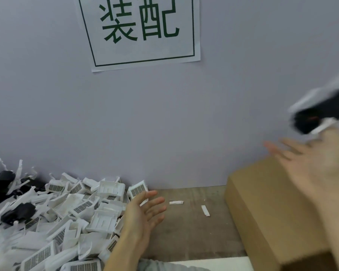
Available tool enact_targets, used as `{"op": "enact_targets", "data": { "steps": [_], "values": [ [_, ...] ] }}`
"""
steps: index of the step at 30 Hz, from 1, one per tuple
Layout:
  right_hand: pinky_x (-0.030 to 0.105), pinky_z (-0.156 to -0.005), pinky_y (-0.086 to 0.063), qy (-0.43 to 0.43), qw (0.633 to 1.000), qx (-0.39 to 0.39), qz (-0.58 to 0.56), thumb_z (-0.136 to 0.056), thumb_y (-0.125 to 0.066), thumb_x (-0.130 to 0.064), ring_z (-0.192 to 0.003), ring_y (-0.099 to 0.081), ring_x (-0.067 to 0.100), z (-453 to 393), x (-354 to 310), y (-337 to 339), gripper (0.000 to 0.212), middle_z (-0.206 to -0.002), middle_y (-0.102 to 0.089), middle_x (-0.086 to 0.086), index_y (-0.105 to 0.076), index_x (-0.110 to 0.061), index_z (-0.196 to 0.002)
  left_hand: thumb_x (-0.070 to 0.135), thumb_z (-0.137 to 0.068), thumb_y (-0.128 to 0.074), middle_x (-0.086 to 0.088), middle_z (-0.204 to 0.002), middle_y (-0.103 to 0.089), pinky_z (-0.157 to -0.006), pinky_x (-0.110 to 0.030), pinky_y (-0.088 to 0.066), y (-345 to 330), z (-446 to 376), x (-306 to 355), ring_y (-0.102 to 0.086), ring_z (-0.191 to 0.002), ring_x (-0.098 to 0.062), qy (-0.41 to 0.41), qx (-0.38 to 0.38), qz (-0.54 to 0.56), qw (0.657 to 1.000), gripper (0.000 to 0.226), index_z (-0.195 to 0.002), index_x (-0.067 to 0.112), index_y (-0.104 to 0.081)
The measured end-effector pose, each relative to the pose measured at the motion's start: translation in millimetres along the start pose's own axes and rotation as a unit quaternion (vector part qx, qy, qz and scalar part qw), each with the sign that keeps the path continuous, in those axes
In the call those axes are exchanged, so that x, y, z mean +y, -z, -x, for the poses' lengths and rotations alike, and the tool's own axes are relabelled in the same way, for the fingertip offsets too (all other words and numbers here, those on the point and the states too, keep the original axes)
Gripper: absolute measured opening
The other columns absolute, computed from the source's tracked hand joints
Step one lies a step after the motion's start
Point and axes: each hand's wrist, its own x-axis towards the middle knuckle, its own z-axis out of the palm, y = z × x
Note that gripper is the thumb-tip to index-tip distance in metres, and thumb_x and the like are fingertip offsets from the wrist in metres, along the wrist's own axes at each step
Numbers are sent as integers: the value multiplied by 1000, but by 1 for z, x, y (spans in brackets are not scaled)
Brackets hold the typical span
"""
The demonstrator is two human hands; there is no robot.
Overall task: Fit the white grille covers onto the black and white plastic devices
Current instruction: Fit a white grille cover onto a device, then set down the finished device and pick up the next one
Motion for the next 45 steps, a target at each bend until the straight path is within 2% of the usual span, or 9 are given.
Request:
{"op": "enact_targets", "data": {
  "steps": [3,6,16,20,25,30,34,41,45],
  "values": [
    [32,-111,-41,-91,989,5,116,-107,-19,-43,-106,-63,54,5,-9,33,75,-102,-51,58,-39,26,-127,18,-96,-54,-15,-86,-74,-59,-33,-50,-5,-1,-2,-66,-69,-26,-2,19,-49,999,19,-99,5,-67],
    [17,-42,-48,-75,930,33,358,-106,-34,-17,-52,-66,25,-2,26,18,29,-65,-64,23,-50,7,-113,11,-96,-55,-10,-79,-72,-52,-29,-45,-8,-3,-8,-62,-62,-20,-28,21,-119,992,14,-97,6,-68],
    [12,-66,-42,-74,756,-216,613,-95,-53,-13,-70,-58,6,57,199,-23,26,-79,-71,-6,-74,-25,-103,17,-94,-55,9,-97,-67,-61,-14,-42,14,-3,38,-62,-80,1,-214,57,-400,890,14,-99,25,-66],
    [20,-64,-49,-90,795,-185,571,-94,-54,-8,-67,-65,18,53,204,-18,28,-70,-73,2,-71,-29,-86,25,-93,-57,5,-108,-60,-69,-24,-44,50,-20,96,-60,-89,-9,-195,47,-604,772,27,-120,24,-57],
    [22,-65,-51,-89,791,-180,577,-92,-56,-8,-64,-66,15,54,206,-14,30,-66,-71,-3,-71,-32,-83,27,-87,-61,-14,-153,-40,-111,-50,-39,135,-54,171,-40,-138,-37,68,141,-844,514,71,-150,13,-32],
    [28,-66,-56,-106,791,-177,576,-93,-55,-8,-65,-67,10,56,204,-16,29,-68,-72,-5,-71,-32,-88,27,-96,-49,-11,-140,-44,-92,-38,-49,207,-50,159,-54,-119,-28,94,114,-895,422,38,-132,16,-47],
    [21,-62,-51,-114,801,-167,564,-94,-54,-6,-58,-63,5,52,206,-17,29,-68,-73,-8,-72,-28,-89,21,-96,-46,-5,-119,-55,-76,-36,-46,224,-52,148,-60,-104,-27,-35,206,-882,422,19,-112,18,-53],
    [36,-67,-54,-125,818,-143,543,-94,-53,-3,-56,-60,12,49,212,-13,29,-66,-73,-3,-72,-23,-86,50,-100,-44,-17,-103,-56,-66,-44,-54,185,-40,165,-60,-77,-35,-260,338,-727,538,42,-115,12,-55],
    [28,-58,-50,-127,841,-129,509,-96,-56,-8,-55,-62,9,48,211,-14,26,-70,-74,-2,-75,-22,-84,48,-93,-63,-9,-93,-66,-67,-35,-48,127,-24,157,-59,-76,-25,-368,283,-612,641,36,-106,16,-70]
  ]
}}
